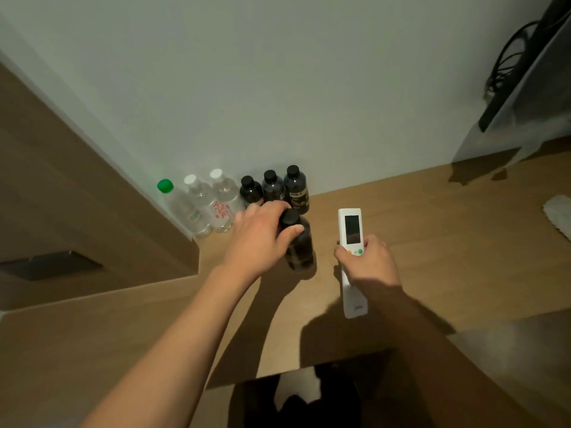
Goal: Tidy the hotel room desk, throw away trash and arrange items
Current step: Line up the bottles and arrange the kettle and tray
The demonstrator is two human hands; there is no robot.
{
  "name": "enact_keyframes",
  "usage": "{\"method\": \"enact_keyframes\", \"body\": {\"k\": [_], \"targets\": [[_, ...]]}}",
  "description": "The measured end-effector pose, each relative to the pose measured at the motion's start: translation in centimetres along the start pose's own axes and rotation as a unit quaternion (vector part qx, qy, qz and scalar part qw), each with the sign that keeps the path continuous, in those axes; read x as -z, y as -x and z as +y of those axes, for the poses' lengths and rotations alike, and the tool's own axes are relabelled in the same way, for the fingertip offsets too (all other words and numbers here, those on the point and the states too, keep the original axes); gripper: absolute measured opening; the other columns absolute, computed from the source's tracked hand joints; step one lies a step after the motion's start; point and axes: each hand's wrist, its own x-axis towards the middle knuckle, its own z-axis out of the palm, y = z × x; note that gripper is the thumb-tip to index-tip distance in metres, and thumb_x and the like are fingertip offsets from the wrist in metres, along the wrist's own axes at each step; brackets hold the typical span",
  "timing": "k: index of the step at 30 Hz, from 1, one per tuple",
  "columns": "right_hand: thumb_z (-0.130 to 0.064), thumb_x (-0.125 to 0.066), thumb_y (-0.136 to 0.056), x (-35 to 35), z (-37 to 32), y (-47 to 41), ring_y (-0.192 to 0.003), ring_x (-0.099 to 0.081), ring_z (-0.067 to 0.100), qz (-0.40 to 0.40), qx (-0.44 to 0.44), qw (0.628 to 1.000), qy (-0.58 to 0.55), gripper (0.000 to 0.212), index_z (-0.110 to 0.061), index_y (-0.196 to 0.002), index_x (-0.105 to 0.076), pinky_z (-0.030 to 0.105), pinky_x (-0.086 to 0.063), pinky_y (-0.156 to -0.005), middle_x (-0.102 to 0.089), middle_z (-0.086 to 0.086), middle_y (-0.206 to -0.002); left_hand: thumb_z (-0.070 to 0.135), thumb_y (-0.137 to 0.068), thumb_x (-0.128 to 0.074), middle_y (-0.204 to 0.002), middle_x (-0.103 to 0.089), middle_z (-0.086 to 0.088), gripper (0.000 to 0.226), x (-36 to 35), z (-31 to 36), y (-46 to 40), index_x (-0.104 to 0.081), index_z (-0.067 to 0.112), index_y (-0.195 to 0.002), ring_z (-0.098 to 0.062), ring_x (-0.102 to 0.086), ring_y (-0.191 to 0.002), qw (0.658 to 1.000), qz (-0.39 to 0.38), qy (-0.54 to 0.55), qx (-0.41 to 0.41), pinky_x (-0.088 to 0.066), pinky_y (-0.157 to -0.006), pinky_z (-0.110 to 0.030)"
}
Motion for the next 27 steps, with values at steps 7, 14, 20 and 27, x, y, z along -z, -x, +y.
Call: {"method": "enact_keyframes", "body": {"k": [7, 14, 20, 27], "targets": [[-0.047, -0.070, -0.086, 0.3, 1.2, -4.3, -0.088, -0.064, 0.021, 0.006, -0.064, 0.998, 0.009, 0.049, -0.019, -0.121, -0.053, 0.033, -0.050, -0.070, -0.064, 0.005, -0.112, 0.048, -0.097, -0.054, -0.107, -0.064, 0.001, 0.033, -3.6, 0.2, -10.4, -0.060, 0.021, -0.115, -0.026, -0.055, -0.105, 0.995, -0.003, -0.075, -0.059, -0.036, -0.096, -0.045], [-0.044, -0.069, -0.087, 0.3, -0.1, -7.3, -0.095, -0.062, 0.022, 0.030, -0.101, 0.992, 0.066, 0.047, -0.016, -0.122, -0.056, 0.033, -0.047, -0.074, -0.063, 0.004, -0.115, 0.045, -0.099, -0.052, -0.112, -0.064, -0.004, 0.031, -7.1, -1.3, -18.0, -0.059, 0.018, -0.113, -0.028, -0.052, -0.108, 0.993, 0.007, -0.088, -0.074, -0.029, -0.094, -0.041], [-0.046, -0.068, -0.085, -0.2, 0.3, -10.5, -0.087, -0.057, 0.018, 0.025, -0.113, 0.989, 0.096, 0.046, -0.015, -0.117, -0.056, 0.030, -0.045, -0.071, -0.060, 0.004, -0.113, 0.043, -0.100, -0.053, -0.111, -0.065, -0.006, 0.031, -10.0, -2.3, -21.3, -0.060, 0.015, -0.110, -0.028, -0.050, -0.104, 0.988, -0.009, -0.143, -0.065, -0.028, -0.096, -0.043], [-0.047, -0.068, -0.085, -1.2, 0.7, -15.5, -0.104, -0.059, 0.023, -0.038, -0.120, 0.988, 0.092, 0.057, -0.015, -0.129, -0.049, 0.042, -0.055, -0.087, -0.052, 0.005, -0.123, 0.042, -0.101, -0.049, -0.115, -0.064, -0.008, 0.034, -12.1, -2.4, -22.0, -0.060, 0.013, -0.116, -0.029, -0.049, -0.108, 0.979, -0.028, -0.197, -0.043, -0.024, -0.101, -0.046]]}}
